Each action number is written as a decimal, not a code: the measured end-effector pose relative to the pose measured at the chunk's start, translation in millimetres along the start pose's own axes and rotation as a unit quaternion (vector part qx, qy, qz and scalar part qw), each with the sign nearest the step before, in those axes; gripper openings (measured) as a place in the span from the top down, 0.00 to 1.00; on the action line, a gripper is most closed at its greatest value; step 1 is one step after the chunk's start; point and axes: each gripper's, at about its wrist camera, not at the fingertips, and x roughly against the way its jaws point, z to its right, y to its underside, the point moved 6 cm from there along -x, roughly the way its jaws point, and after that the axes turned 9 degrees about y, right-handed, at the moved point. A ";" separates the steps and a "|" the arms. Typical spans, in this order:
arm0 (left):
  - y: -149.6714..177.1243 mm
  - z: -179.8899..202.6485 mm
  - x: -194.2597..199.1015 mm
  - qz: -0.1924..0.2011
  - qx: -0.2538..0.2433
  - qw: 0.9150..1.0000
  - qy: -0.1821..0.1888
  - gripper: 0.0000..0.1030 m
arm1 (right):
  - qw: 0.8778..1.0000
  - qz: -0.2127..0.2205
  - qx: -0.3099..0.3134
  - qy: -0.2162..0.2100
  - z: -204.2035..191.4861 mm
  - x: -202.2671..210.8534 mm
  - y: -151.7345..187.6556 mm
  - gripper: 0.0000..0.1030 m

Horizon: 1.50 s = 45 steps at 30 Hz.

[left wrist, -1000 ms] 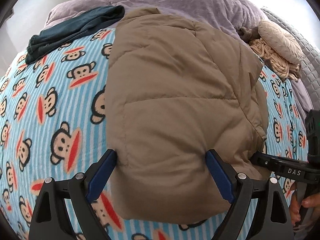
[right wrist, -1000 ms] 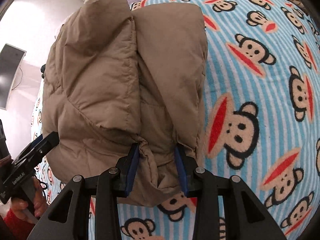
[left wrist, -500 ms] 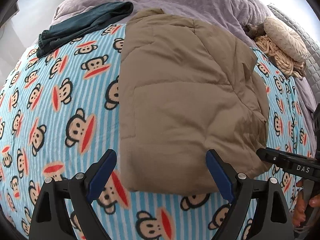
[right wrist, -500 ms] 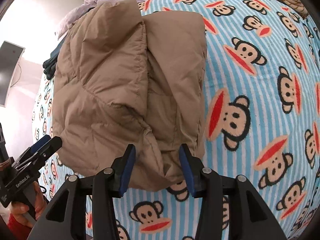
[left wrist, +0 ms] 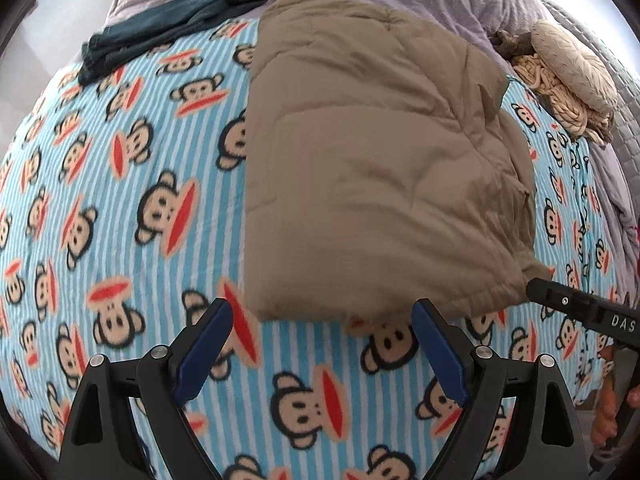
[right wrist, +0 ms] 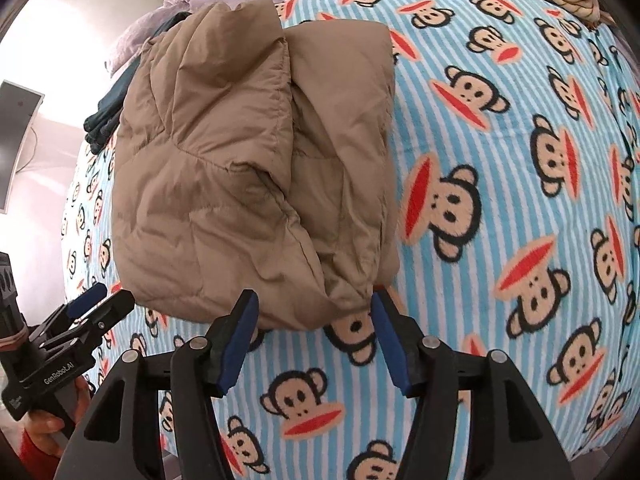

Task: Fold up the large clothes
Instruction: 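Pull both tools back away from the folded jacket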

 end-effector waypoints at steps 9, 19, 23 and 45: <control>11.7 4.9 23.9 0.015 -0.002 1.000 -0.013 0.07 | 1.000 0.006 0.005 0.027 -1.8 22.4 30.2 0.23; 7.5 6.7 57.2 0.053 0.019 0.998 -0.008 0.01 | 0.997 0.058 0.026 0.051 -26.1 60.9 23.3 0.17; 7.3 9.2 68.1 0.059 0.018 0.998 -0.008 0.01 | 0.994 0.082 0.029 0.067 -31.2 75.6 20.2 0.00; -17.2 19.9 164.1 0.160 -0.007 0.982 -0.100 0.01 | 0.978 0.179 0.032 0.105 -54.6 159.2 1.5 0.00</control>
